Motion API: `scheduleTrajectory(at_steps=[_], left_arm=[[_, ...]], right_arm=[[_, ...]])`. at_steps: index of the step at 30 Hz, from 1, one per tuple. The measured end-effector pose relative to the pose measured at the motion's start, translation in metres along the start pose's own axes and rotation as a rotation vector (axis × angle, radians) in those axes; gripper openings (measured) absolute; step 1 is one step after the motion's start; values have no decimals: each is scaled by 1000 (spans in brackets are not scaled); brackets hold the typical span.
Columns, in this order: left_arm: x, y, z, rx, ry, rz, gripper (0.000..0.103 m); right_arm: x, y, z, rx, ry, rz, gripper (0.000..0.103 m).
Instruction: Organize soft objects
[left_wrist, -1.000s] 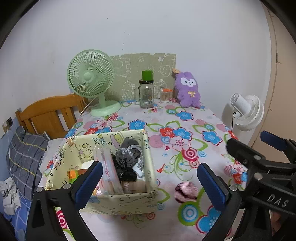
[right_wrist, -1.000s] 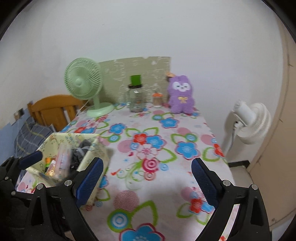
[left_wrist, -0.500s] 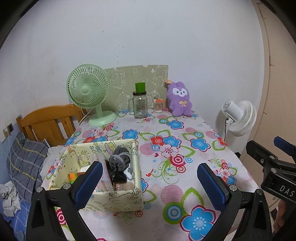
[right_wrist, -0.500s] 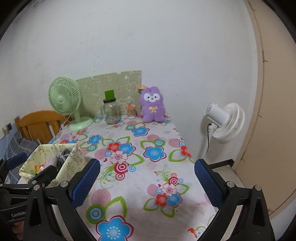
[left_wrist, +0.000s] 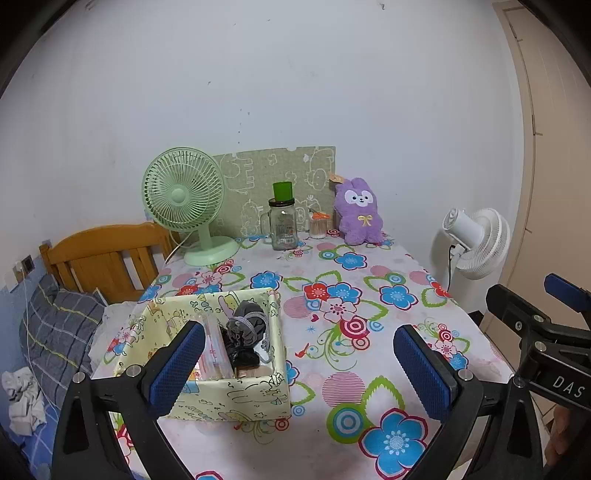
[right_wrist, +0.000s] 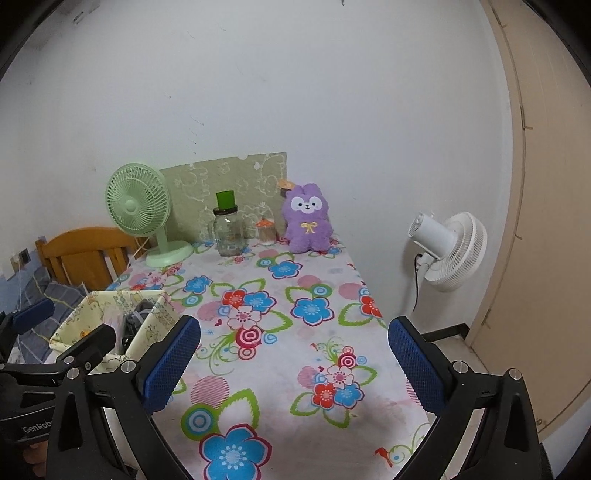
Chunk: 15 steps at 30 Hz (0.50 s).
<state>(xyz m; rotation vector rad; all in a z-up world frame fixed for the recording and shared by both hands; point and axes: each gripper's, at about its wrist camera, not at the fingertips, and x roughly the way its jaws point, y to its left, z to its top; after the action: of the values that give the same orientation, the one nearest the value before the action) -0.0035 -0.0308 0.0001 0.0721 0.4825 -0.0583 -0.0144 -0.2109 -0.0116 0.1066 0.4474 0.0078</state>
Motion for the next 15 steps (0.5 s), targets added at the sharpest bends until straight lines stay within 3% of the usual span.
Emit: scheduleTrajectory(at_steps=[15], left_arm=[[1,5,1,-13,-1,4,103]], right_arm=[[0,7,0,-6,-4,9,103]])
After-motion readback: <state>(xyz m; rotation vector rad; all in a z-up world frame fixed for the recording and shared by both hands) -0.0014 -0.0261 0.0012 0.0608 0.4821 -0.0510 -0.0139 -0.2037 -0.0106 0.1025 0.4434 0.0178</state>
